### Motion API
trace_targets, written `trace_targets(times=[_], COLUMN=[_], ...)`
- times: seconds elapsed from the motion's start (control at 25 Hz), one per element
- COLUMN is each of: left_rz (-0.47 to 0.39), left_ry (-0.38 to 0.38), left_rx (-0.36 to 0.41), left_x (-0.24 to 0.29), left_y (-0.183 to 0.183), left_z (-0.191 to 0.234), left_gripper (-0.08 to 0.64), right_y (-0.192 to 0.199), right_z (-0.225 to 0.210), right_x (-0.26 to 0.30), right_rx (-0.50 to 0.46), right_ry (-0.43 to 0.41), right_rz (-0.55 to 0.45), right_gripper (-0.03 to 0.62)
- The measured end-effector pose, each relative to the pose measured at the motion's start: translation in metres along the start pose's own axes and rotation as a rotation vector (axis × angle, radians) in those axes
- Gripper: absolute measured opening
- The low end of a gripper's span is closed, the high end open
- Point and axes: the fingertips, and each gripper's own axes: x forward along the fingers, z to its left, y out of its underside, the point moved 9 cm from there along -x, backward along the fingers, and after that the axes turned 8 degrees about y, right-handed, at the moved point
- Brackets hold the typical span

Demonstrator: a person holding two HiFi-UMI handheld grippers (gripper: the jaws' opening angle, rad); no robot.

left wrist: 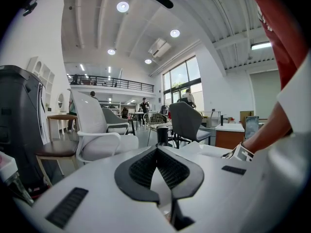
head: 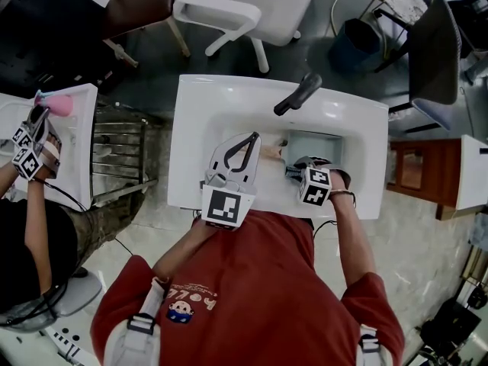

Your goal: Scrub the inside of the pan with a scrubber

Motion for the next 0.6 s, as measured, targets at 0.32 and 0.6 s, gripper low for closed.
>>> trace_targets(times=[0.32,0.6], left_rz=[-0.035,-0.022], left_ry=[0.012,0.011], left_rx=[0.059,0.041], left_x=[0.005,0.005], left_y=[-0.007,-0.003], left_z=[0.002,0.002], left_gripper=[0.014,0.014], right_y=[0.000,0.001], right_z=[0.000,-0.013], right_x=[0.001,0.009], right_rx=[0.004,-0.031], right_ry=[-0.014,0.117], right_rz=[-0.002,0.008], right_gripper=[0.158,0.158])
